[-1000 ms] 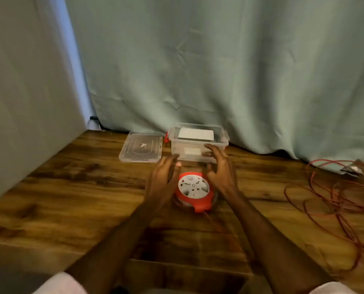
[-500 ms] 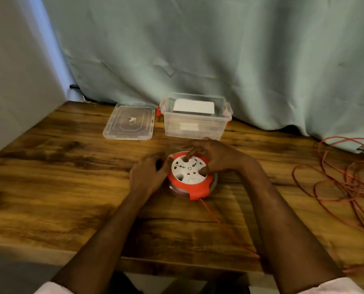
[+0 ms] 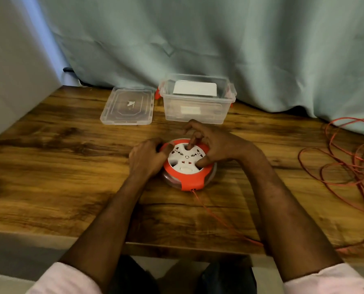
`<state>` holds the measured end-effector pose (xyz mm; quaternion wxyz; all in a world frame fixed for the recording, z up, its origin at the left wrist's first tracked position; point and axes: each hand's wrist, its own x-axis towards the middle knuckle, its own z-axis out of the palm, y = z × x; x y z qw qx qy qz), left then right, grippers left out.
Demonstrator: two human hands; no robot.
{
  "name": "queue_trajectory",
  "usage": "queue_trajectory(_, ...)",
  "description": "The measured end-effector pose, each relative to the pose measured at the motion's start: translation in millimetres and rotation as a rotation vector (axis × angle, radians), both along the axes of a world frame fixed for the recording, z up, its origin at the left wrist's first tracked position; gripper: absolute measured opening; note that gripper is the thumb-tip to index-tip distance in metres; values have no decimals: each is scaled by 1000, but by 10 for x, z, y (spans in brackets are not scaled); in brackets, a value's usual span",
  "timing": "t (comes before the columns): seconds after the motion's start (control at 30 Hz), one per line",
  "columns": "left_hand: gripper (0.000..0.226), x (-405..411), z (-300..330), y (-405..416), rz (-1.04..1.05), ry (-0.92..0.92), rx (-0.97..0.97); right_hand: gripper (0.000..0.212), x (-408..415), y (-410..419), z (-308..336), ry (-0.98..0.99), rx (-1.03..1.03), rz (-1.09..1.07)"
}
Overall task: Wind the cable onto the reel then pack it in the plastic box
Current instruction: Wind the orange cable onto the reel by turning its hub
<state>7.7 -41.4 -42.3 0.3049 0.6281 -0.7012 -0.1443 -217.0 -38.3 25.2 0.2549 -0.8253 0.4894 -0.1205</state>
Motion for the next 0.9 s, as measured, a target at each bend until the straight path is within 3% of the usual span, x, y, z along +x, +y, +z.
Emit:
queue_trajectory(0.1, 43, -8, -19, 0, -1, 14, 9, 89, -2, 17, -16, 39, -106, -11)
queue_trajectory(0.23, 43, -18, -22, 1, -6, 87, -5, 62, 40, 36, -47, 79, -246, -88)
queue_trajectory(0.37, 40, 16, -36, -11, 4, 176, 17, 45, 123, 70, -90, 75, -262, -162)
queue_trajectory(0.5, 44, 15, -42, -27, 9, 177, 30, 51, 270, 64, -113, 183, -295, -286)
queue_trajectory(0.67, 45, 13, -18, -25, 12, 186, 48, 48, 432, 31, -196, 183, -365, -346)
queue_trajectory(0.77, 45, -5, 35, -32, 6, 184, 45, 34, 394, 29, -199, 106, -389, -290)
queue_trajectory(0.83, 45, -4, 44, -43, 9, 193, 39, 26, 244, 31, -182, -61, -370, -231)
queue_trajectory(0.9, 45, -1, 42, -58, 6, 190, 35, 31, 63, 46, -205, -180, -331, -158)
